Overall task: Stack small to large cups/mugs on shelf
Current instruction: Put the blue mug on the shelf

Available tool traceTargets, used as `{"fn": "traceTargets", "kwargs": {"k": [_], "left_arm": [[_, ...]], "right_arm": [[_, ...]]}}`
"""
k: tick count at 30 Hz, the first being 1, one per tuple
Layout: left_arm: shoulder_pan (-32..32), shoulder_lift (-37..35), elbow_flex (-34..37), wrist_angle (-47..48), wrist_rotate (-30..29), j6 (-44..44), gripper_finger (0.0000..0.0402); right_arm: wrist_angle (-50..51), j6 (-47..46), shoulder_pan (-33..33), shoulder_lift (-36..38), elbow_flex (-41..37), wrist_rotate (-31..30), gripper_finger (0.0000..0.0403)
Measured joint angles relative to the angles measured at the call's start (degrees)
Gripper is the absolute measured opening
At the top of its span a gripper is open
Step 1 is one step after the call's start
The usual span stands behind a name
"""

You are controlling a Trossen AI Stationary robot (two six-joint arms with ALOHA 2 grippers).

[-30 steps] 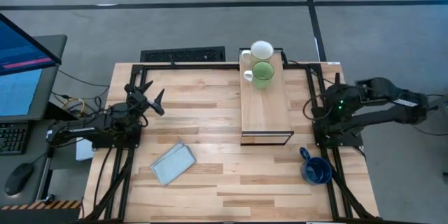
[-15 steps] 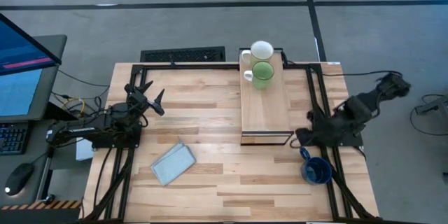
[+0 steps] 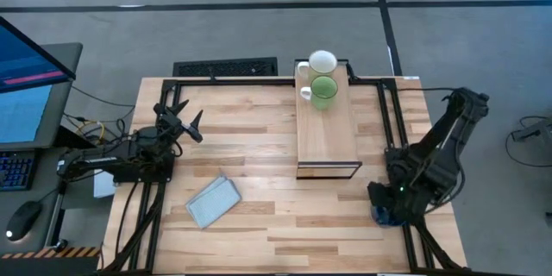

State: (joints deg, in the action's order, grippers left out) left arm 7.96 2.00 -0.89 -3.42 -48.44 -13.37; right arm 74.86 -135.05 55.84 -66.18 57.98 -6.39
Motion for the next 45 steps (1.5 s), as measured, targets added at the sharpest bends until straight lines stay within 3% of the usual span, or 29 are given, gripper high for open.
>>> {"fn": "traceTargets", "kwargs": {"k": [7, 13, 35, 45], "left_arm": [[0.0, 0.0, 0.0, -0.2, 0.1, 0.0, 0.0277], [0.0, 0.0, 0.0, -0.2, 0.1, 0.5, 0.0277], [0.0, 0.0, 0.0, -0.3, 0.1, 4.1, 0.0277], [0.0, 0.0, 0.1, -1.0, 0.1, 5.1, 0.0277]], "right_arm": [[-0.4, -1.7, 4.6, -4.5, 0.0, 4.1, 0.0060], [2.2, -4.2, 6.5, -6.9, 0.0, 16.1, 0.0060], [4.3, -3.2, 8.3, -18.6, 0.0, 18.5, 0.0060], [4.1, -1.0, 9.5, -18.0, 0.0, 18.4, 0.0060]]}}
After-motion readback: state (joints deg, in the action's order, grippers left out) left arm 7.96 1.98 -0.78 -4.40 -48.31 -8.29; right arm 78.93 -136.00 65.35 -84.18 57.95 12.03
